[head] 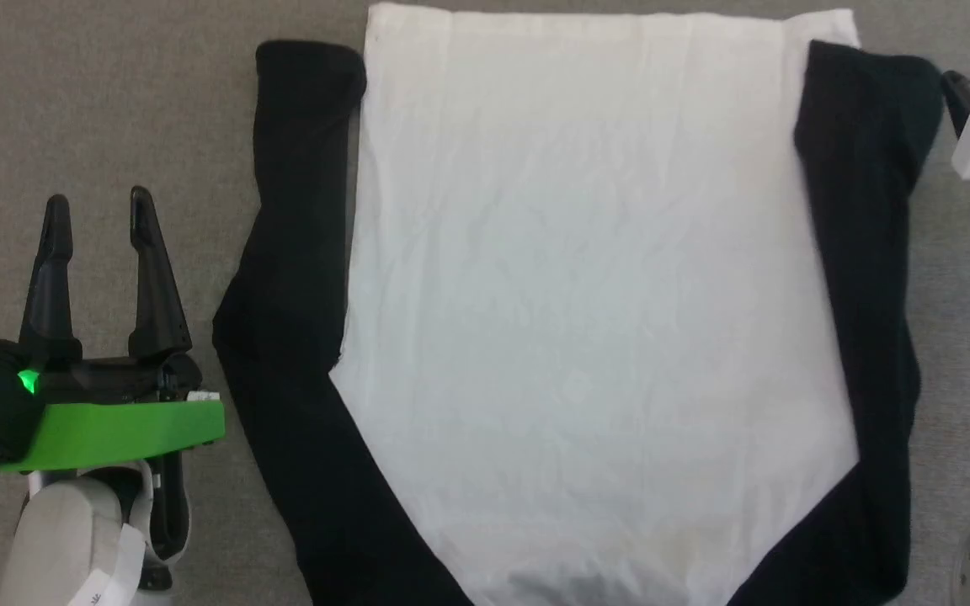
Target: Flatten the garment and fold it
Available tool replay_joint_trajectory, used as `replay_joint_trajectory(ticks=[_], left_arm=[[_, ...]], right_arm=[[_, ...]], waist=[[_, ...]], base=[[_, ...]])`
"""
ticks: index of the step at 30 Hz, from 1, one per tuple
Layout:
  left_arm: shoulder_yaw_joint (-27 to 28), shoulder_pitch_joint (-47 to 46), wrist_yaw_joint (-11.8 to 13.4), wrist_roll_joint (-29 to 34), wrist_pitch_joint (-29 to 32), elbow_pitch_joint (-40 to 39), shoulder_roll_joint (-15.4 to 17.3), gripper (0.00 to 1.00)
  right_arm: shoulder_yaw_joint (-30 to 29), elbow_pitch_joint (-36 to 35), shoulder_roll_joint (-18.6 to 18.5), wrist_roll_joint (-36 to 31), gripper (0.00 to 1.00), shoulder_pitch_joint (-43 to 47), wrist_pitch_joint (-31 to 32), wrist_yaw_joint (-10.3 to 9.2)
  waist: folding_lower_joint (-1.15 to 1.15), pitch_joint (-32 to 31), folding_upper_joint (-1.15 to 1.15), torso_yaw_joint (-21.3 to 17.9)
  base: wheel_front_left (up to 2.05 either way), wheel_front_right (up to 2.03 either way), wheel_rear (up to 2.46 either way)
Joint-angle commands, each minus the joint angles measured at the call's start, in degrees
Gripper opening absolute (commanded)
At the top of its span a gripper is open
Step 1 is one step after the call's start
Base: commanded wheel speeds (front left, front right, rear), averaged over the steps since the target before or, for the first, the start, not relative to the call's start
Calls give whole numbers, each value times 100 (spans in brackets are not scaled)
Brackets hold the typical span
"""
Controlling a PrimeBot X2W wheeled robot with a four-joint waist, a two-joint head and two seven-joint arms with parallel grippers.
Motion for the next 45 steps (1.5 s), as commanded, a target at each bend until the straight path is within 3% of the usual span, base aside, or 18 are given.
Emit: replay_joint_trajectory(ticks=[1,9,13,14,16,21,25,37,45], left_arm=[[70,-131,-106,129,-25,7,-102,100],[305,-246,-577,460,-25,134,-513,100],[406,-256,-720,567,-25,187,-631,100],[434,-257,-750,593,-26,202,-654,100],[480,-259,-797,634,-26,230,-692,100],[546,-250,-884,704,-26,321,-775,100],[577,-144,-929,745,-26,412,-831,100],[813,522,-972,801,-26,453,-965,100],[950,1041,-966,839,-26,372,-1024,100]], right_arm=[[-78,29,44,-197,100,-142,40,-8],[-441,82,162,-907,100,-338,252,-8],[-467,167,205,-918,100,-331,324,-8],[-474,192,208,-904,36,-327,361,-8],[-460,214,189,-863,0,-338,376,-8],[-493,253,5,-630,0,-354,245,-8],[-577,40,-339,-72,0,-120,139,-8],[-1436,-1686,-1344,1428,0,1799,424,-8],[-773,-3111,-1429,2643,0,2796,605,-8]], waist=[[-1,447,0,228],[-1,686,0,309],[-1,731,0,287],[-1,730,0,272],[-1,712,0,242],[-1,468,0,172],[-1,86,0,111],[-1,-1123,0,-110],[-1,-1728,0,-269]], base=[[0,0,0],[0,0,0],[0,0,0],[0,0,0],[0,0,0],[0,0,0],[0,0,0],[0,0,0],[0,0,0]])
